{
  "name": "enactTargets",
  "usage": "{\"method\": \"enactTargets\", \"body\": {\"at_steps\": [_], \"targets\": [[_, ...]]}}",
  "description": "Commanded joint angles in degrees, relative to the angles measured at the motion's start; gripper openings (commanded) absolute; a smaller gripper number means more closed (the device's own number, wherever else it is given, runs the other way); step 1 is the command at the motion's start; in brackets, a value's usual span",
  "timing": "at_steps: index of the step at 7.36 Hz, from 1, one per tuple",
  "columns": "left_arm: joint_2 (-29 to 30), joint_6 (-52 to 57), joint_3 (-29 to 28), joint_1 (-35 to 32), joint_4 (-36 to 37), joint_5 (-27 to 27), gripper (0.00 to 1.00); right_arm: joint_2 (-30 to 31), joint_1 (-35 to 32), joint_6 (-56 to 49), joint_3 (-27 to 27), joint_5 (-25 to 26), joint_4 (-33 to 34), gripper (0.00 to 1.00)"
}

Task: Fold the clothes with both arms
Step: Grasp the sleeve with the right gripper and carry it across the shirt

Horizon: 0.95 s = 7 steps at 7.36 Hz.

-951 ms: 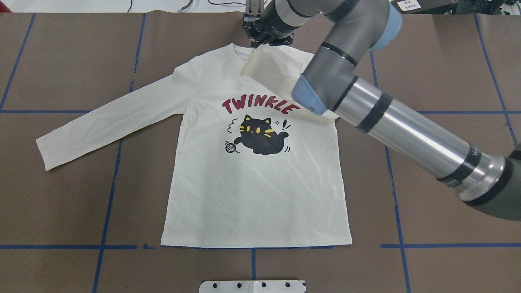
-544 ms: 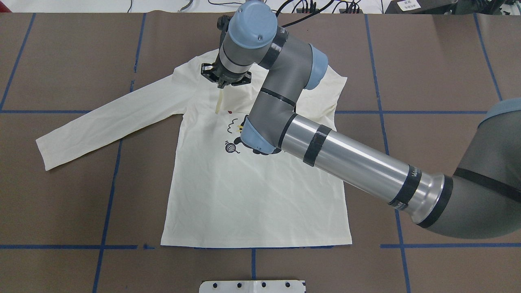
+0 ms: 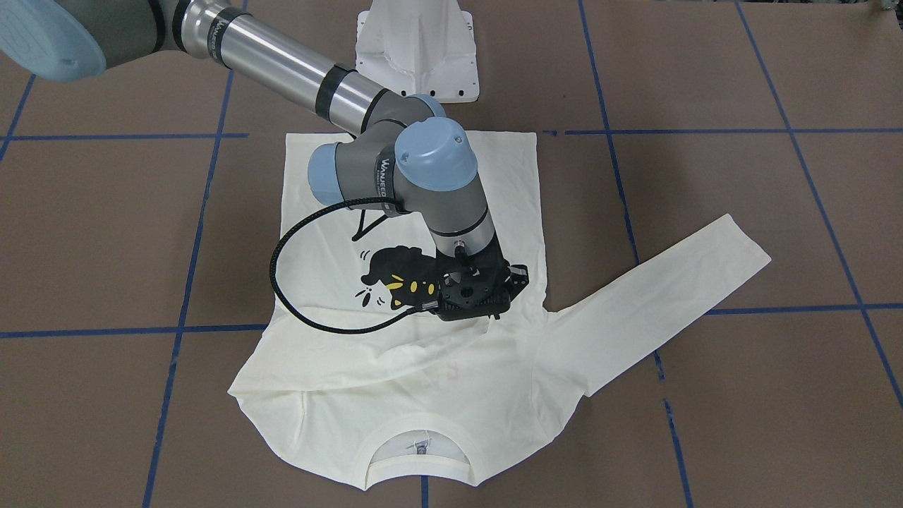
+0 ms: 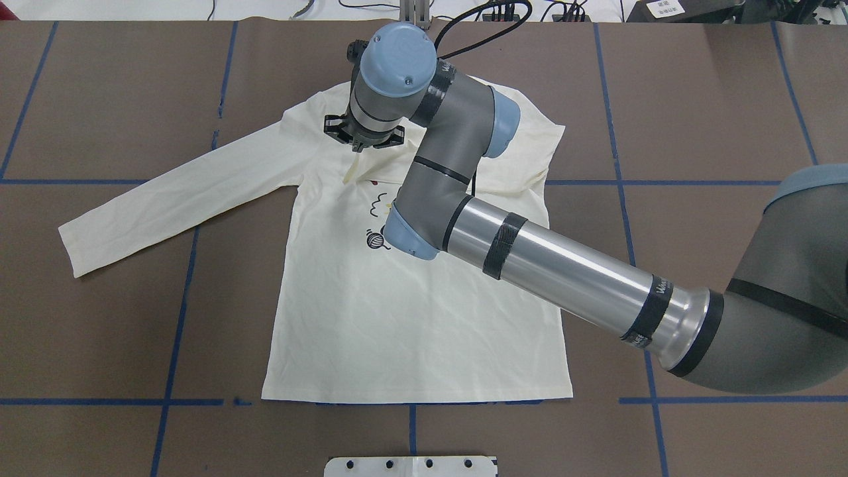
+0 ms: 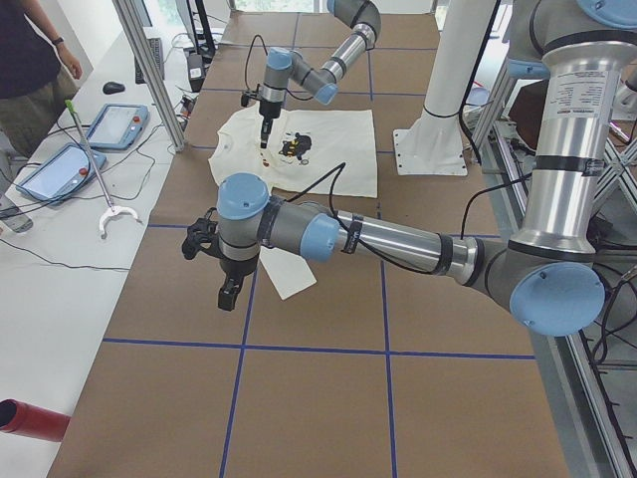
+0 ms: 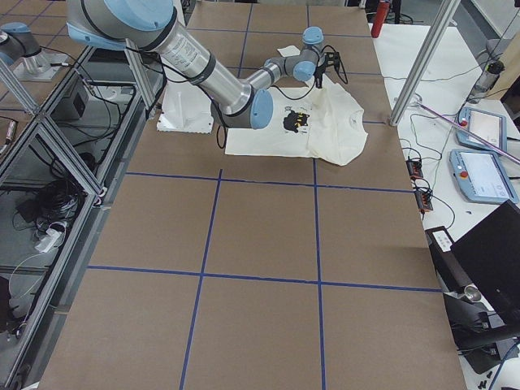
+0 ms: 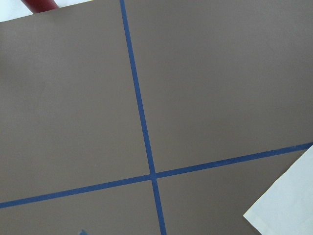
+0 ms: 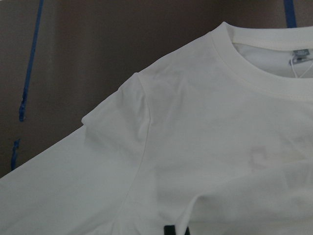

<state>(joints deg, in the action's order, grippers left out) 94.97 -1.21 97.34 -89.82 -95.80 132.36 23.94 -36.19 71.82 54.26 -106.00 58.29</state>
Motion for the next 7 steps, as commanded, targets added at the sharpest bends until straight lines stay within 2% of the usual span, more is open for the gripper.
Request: {"method": "enactTargets", "body": {"at_steps": [1,2,3,4,6,7], "targets": [[0.2,0.0,-0.1,0.0,0.0,0.0,1.00,-2.0,0.4,-0.1,-2.8,2.1,-3.3,0.00],[0.3,0.0,-0.1,0.0,0.0,0.0,1.00,-3.2,1.5,0.0,-4.6,5.5,-6.9,0.23],[0.4,0.0,-0.1,0.0,0.0,0.0,1.00,-3.4,3.5,0.1,-6.1,11.2,-12.2,0.87],[0.6,0.0,-0.1,0.0,0.0,0.0,1.00,-4.0,5.1,0.6,-6.1,16.2,-12.9,1.00],[1.0,-3.4,0.0,0.0,-0.1,-0.1,1.00,-5.1,5.2,5.5,-6.1,15.9,-12.6,1.00],[1.0,-9.8,0.5,1.2,-2.1,-0.3,1.00,-5.0,4.9,7.8,-5.0,13.0,-8.2,0.99]]}}
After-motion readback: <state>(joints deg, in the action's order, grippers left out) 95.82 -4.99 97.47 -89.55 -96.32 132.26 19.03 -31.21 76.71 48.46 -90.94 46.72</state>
